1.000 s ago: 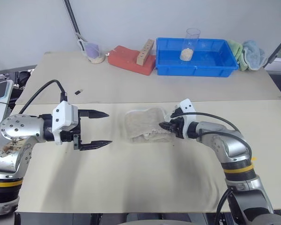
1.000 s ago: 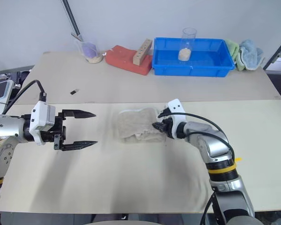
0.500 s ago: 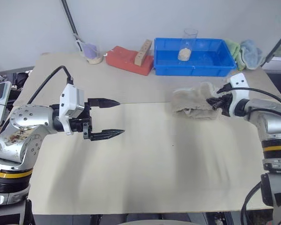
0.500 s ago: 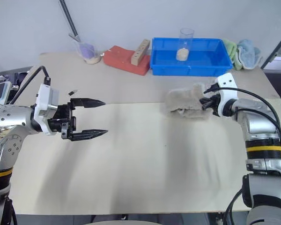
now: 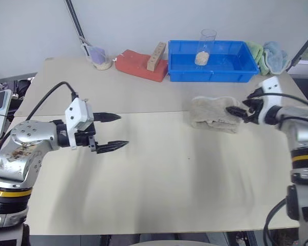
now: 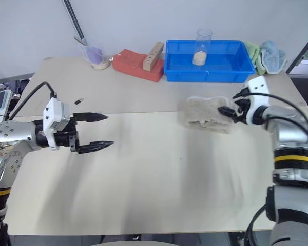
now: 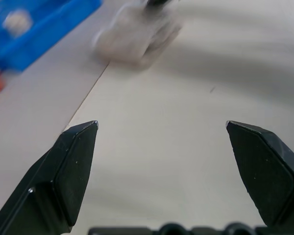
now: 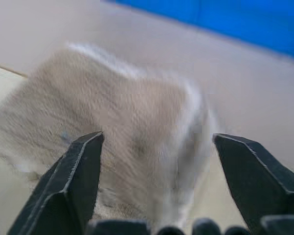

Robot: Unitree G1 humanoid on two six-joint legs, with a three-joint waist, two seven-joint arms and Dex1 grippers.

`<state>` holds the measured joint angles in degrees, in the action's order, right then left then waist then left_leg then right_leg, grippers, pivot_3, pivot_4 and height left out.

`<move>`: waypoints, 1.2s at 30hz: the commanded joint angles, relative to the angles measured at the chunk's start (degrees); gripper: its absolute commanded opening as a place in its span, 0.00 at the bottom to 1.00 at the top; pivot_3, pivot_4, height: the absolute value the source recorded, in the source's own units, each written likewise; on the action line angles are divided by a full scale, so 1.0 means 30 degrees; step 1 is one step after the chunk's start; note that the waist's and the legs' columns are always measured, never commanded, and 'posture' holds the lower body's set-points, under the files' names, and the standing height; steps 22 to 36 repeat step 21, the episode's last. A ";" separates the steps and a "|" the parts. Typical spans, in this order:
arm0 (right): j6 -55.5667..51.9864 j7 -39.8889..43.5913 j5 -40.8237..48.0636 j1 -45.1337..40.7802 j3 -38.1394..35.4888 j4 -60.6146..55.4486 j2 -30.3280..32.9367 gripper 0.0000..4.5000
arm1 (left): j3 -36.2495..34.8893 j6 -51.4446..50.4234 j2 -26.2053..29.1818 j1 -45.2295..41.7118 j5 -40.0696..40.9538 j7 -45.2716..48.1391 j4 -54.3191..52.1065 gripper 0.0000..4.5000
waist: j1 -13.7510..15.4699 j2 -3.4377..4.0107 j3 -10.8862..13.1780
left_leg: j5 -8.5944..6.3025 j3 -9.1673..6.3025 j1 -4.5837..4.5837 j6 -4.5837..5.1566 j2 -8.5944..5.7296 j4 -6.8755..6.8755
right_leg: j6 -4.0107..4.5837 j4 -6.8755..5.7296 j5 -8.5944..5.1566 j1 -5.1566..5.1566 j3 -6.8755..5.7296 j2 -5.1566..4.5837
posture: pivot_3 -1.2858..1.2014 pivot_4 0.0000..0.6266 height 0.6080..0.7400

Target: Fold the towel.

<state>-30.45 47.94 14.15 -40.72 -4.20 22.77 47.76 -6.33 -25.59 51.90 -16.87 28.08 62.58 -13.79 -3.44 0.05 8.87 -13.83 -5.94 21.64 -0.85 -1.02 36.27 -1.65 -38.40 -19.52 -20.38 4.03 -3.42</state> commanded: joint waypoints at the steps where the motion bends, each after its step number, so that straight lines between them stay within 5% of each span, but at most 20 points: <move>1: 0.1876 0.3256 0.0423 0.1362 -0.0549 -0.3301 0.2231 0.87 | -0.1038 0.0490 0.1191 0.0806 -0.1787 -0.1005 0.0441 1.00 | 0.0084 0.0002 0.0000 | 0.0000 -0.0007 -0.0007 0.0000 0.0003 -0.0003 | 0.0000 0.0005 0.0000 0.0004 -0.0008 0.0001 | 0.52 0.24 1.00; 8: 0.2694 0.9248 0.2635 0.6857 -0.3147 -0.8293 0.6732 0.87 | -0.4034 0.1361 0.3168 0.4444 -0.2639 -0.0109 0.1401 1.00 | 0.0290 0.0016 0.0007 | -0.0002 -0.0001 -0.0014 -0.0002 0.0052 -0.0021 | 0.0001 0.0040 0.0000 0.0011 0.0006 -0.0008 | 0.52 0.24 1.00; 36: 0.2325 0.9048 0.2773 0.8718 -0.4497 -0.8388 0.7347 0.87 | -0.5101 0.0601 0.3017 0.5109 -0.1874 0.0512 0.1583 1.00 | 0.0342 0.0021 0.0012 | -0.0005 0.0044 -0.0022 -0.0006 0.0069 -0.0034 | 0.0001 0.0073 0.0000 0.0030 0.0009 -0.0026 | 0.52 0.24 1.00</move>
